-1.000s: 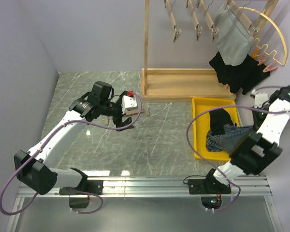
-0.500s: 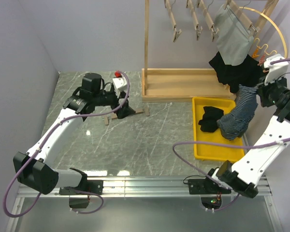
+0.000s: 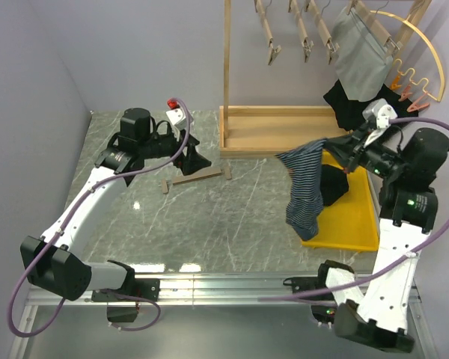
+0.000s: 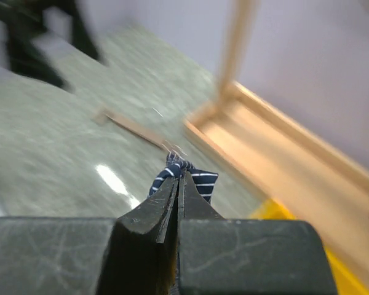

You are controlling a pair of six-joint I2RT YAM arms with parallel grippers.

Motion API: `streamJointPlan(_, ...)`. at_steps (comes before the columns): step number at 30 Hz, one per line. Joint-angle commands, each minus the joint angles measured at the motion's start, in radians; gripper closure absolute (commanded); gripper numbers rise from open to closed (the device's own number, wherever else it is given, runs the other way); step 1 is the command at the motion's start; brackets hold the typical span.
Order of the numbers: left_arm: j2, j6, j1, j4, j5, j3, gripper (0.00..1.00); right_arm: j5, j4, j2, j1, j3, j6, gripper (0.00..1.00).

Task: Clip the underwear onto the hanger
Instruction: Place the underwear at the center of the board.

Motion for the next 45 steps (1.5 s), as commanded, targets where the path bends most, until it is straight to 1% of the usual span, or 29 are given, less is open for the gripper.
streamJointPlan(1,-0.015,-0.061,0.021,0.067,0.038,0.017,0.04,-0.085,0.506,-0.044,0.135,-0.05,0.394,1.0)
streamJointPlan(3,-0.02,-0.061,0.027,0.07,0.041,0.0,0.05,-0.082,0.503,-0.053,0.186,-0.09,0.383,1.0)
streamJointPlan(4,-0.024,-0.058,0.03,0.069,0.04,-0.005,0.05,-0.056,0.424,-0.056,0.235,-0.104,0.344,1.0)
streamJointPlan(5,-0.029,-0.053,0.03,0.066,0.037,-0.013,0.05,-0.035,0.369,-0.056,0.25,-0.137,0.222,1.0)
streamJointPlan(6,-0.034,-0.044,0.032,0.064,0.035,-0.026,0.06,-0.019,0.307,-0.057,0.266,-0.162,0.183,1.0)
streamJointPlan(9,-0.034,-0.019,0.03,0.049,0.046,-0.051,0.09,0.024,0.309,-0.074,0.28,-0.284,0.119,1.0)
streamJointPlan(11,-0.026,0.004,0.027,0.029,0.069,-0.06,0.14,0.056,0.339,-0.082,0.296,-0.37,0.132,1.0)
streamJointPlan(13,-0.005,0.068,0.01,-0.034,0.061,-0.062,0.17,0.111,0.313,-0.079,0.332,-0.413,0.093,1.0)
streamJointPlan(16,0.022,0.136,-0.008,-0.095,0.058,-0.068,0.19,0.266,0.221,-0.064,0.394,-0.507,-0.065,1.0)
streamJointPlan(17,0.026,0.151,-0.011,-0.101,0.052,-0.069,0.19,0.297,0.192,-0.057,0.396,-0.541,-0.155,1.0)
streamJointPlan(18,0.029,0.159,-0.016,-0.107,0.048,-0.076,0.19,0.352,0.111,-0.038,0.396,-0.549,-0.206,1.0)
streamJointPlan(20,0.032,0.169,-0.024,-0.117,0.042,-0.085,0.19,0.387,0.043,-0.025,0.396,-0.558,-0.329,1.0)
streamJointPlan(21,0.031,0.171,-0.025,-0.115,0.038,-0.101,0.19,0.413,-0.02,-0.028,0.395,-0.559,-0.367,1.0)
streamJointPlan(24,0.04,0.154,-0.031,-0.088,0.037,-0.126,0.17,0.456,-0.101,-0.031,0.402,-0.561,-0.452,1.0)
streamJointPlan(25,0.045,0.147,-0.033,-0.081,0.04,-0.129,0.17,0.496,-0.13,-0.018,0.41,-0.535,-0.47,1.0)
streamJointPlan(26,0.049,0.136,-0.033,-0.066,0.041,-0.131,0.17,0.515,-0.166,0.004,0.415,-0.512,-0.515,0.9)
streamJointPlan(27,0.06,0.118,-0.031,-0.061,0.043,-0.132,0.17,0.534,-0.254,0.06,0.418,-0.486,-0.538,0.76)
streamJointPlan(28,0.063,0.108,-0.033,-0.057,0.042,-0.131,0.17,0.585,-0.299,0.093,0.419,-0.42,-0.556,0.5)
streamJointPlan(29,0.068,0.099,-0.033,-0.054,0.041,-0.129,0.16,0.602,-0.339,0.125,0.418,-0.385,-0.575,0.43)
streamJointPlan(30,0.066,0.085,-0.033,-0.049,0.041,-0.131,0.15,0.617,-0.403,0.184,0.419,-0.351,-0.575,0.38)
streamJointPlan(31,0.063,0.078,-0.031,-0.043,0.043,-0.134,0.14,0.628,-0.423,0.205,0.418,-0.288,-0.572,0.34)
streamJointPlan(33,0.051,0.058,-0.031,-0.028,0.046,-0.151,0.13,0.604,-0.45,0.245,0.418,-0.225,-0.555,0.33)
streamJointPlan(34,0.046,0.05,-0.033,-0.02,0.046,-0.157,0.12,0.593,-0.444,0.255,0.419,-0.181,-0.546,0.28)
streamJointPlan(35,0.042,0.035,-0.031,-0.014,0.046,-0.172,0.12,0.569,-0.436,0.278,0.425,-0.162,-0.506,0.26)
streamJointPlan(37,0.029,0.013,-0.031,0.004,0.045,-0.184,0.11,0.567,-0.43,0.32,0.451,-0.112,-0.483,0.23)
streamJointPlan(38,0.028,-0.001,-0.03,0.008,0.048,-0.192,0.11,0.597,-0.434,0.372,0.491,-0.095,-0.466,0.22)
streamJointPlan(40,0.023,-0.005,-0.03,0.008,0.051,-0.195,0.11,0.622,-0.425,0.418,0.517,-0.066,-0.443,0.22)
streamJointPlan(41,0.02,-0.016,-0.03,0.012,0.049,-0.203,0.1,0.639,-0.41,0.456,0.56,-0.062,-0.403,0.22)
streamJointPlan(45,0.026,-0.033,-0.028,0.035,0.051,-0.207,0.1,0.752,-0.289,0.562,0.643,-0.061,-0.366,0.2)
